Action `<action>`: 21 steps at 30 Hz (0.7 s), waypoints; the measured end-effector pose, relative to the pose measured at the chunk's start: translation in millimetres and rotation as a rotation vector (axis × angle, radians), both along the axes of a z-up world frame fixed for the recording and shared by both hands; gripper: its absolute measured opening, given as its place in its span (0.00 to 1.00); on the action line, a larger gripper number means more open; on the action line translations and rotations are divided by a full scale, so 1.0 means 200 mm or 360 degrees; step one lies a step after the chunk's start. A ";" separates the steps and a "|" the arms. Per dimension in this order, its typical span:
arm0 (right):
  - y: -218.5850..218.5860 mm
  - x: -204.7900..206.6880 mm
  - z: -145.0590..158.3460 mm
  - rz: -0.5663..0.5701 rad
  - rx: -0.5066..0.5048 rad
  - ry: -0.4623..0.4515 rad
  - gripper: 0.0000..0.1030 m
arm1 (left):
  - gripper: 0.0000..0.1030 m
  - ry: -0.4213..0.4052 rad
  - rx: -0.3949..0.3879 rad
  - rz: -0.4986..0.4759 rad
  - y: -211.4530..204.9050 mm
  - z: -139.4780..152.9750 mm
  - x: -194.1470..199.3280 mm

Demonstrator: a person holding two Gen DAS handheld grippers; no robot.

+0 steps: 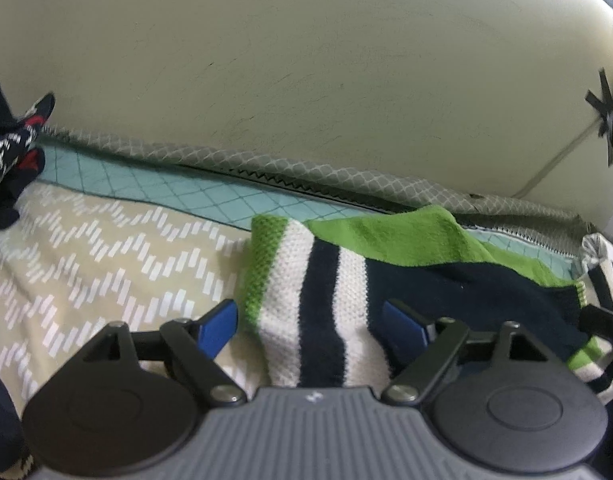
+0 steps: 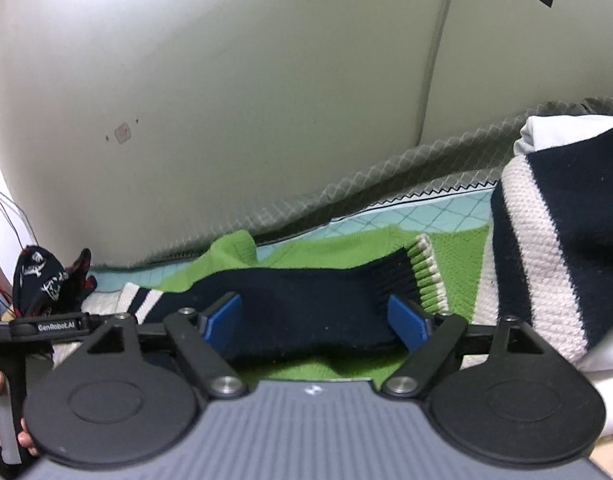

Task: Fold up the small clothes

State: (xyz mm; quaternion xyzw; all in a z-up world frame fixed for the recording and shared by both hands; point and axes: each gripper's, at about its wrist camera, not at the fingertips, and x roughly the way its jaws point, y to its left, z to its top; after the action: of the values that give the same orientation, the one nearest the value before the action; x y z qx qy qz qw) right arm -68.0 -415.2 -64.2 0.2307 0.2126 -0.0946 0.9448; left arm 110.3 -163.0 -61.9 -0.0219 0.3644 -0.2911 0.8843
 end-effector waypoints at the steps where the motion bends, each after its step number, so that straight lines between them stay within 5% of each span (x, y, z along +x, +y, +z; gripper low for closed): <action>1: 0.00 0.00 0.00 -0.0007 0.0005 -0.0006 0.75 | 0.80 0.0010 -0.0018 0.0007 0.01 0.00 0.01; 7: 0.00 -0.04 0.02 -0.0051 -0.0002 -0.0087 0.75 | 0.80 0.0026 -0.0048 0.0034 0.03 0.00 0.01; 13: 0.00 -0.05 0.02 -0.0009 0.0000 -0.0116 0.59 | 0.80 0.0021 -0.0034 0.0033 0.03 0.00 0.01; 21: 0.02 0.05 0.00 0.0053 -0.0024 0.0116 0.62 | 0.80 0.0019 -0.0027 0.0028 0.03 0.00 0.01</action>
State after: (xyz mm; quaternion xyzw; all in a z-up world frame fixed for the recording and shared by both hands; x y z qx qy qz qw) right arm -58.3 -410.7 -64.8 0.2163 0.2499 -0.0887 0.9396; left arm 112.1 -157.5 -61.9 -0.0344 0.3668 -0.2863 0.8845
